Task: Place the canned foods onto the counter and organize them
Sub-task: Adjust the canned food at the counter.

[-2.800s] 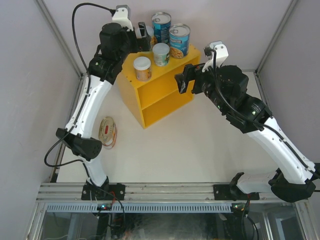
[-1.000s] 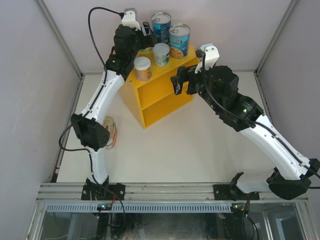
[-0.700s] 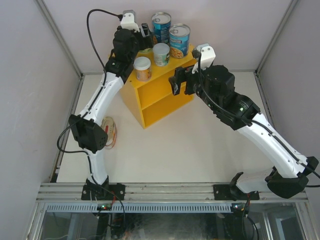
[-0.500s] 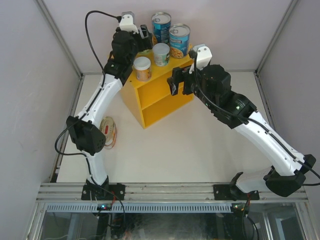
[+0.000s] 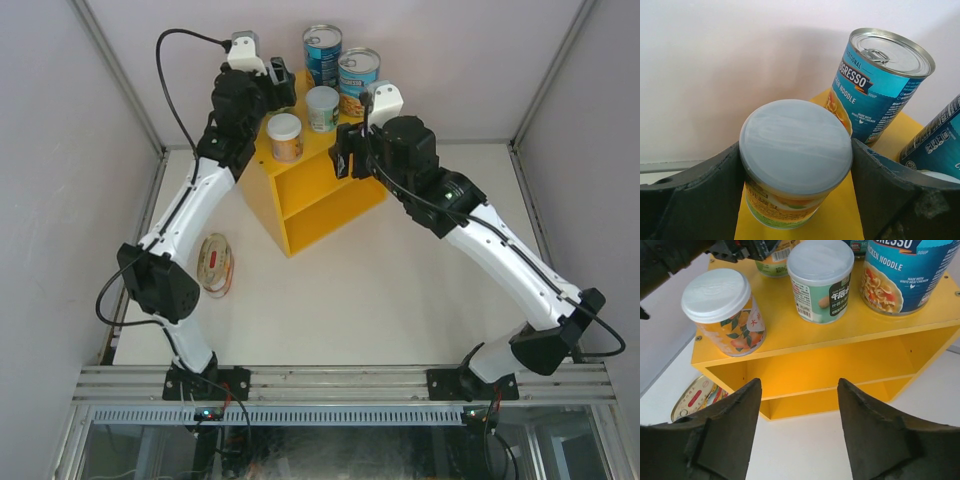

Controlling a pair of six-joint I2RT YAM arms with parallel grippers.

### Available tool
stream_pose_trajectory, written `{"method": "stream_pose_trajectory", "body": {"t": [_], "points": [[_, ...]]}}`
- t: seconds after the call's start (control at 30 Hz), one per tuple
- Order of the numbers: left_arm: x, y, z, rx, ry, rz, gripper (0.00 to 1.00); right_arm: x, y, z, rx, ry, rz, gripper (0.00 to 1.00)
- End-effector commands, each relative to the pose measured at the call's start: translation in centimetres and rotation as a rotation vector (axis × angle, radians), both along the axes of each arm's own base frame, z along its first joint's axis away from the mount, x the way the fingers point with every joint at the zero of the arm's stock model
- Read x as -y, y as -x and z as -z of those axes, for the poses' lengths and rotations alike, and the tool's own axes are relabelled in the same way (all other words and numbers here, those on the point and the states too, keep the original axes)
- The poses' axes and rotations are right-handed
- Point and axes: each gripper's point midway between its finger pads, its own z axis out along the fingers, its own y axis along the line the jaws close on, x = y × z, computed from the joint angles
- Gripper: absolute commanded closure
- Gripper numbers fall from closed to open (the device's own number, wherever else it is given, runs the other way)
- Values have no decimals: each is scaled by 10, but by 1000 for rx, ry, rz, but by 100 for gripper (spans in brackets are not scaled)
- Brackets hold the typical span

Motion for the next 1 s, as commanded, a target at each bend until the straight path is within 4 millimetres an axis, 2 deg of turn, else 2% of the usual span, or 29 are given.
{"method": "stream_pose_trajectory", "body": {"t": [0.0,0.17,0.27,0.57,0.97], "points": [[-20,12,8,-39,-43,-34,32,-3,-14,-25,49,-73,-7,42],[-24,18,11,-46,-40,-23,32,-5,-33,-19,31,-82,-4,57],[-27,20,13,-51,-38,-27,32,-8,-42,-15,19,-85,-6,62],[-39,27,16,-58,-33,-33,32,-20,-66,-8,7,-79,-13,65],[-53,41,17,-54,-23,-45,33,-22,-102,4,-23,-62,21,65]]}}
